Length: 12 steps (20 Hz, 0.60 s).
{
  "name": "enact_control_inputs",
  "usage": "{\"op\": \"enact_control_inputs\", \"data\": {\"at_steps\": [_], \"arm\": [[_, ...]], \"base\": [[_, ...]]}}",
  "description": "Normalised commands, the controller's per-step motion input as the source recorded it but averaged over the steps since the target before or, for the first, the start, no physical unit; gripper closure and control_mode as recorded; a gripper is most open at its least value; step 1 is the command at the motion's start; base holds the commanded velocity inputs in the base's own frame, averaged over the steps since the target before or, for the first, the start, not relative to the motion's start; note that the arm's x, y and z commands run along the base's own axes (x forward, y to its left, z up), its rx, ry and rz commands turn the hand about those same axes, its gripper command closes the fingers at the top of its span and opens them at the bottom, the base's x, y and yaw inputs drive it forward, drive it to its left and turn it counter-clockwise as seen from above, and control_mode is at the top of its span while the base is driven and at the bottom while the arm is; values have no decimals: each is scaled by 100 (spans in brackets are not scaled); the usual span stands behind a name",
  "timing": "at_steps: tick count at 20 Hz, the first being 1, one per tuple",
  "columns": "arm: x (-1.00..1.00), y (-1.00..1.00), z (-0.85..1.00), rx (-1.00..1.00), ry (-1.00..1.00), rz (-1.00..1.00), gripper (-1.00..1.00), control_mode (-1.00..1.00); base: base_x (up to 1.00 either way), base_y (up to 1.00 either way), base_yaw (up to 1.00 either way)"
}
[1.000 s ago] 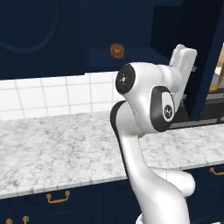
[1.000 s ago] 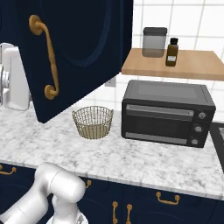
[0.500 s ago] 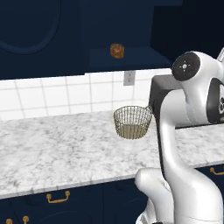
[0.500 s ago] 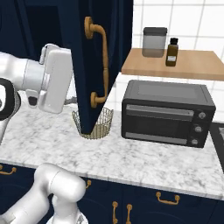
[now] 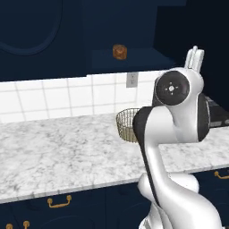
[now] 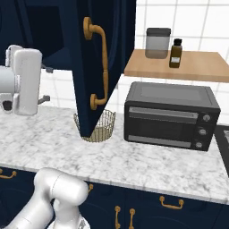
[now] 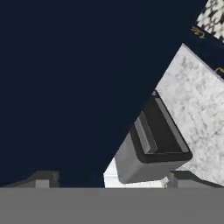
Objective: Open the cabinet, pick up the bread from the cabinet and place it in the basket. Then move the basket to the dining counter.
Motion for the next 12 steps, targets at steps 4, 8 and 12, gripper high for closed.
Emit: {"op": "enact_control_inputs", "data": {"at_steps": [4, 8, 12], "arm": [[-53, 38, 21, -46, 32, 71, -100, -100], [-29, 18, 18, -59, 51, 58, -100, -100], [2, 1, 2, -72, 72, 42, -100, -100]], "base": [[0, 0, 0], [0, 0, 0], [0, 0, 0]]}}
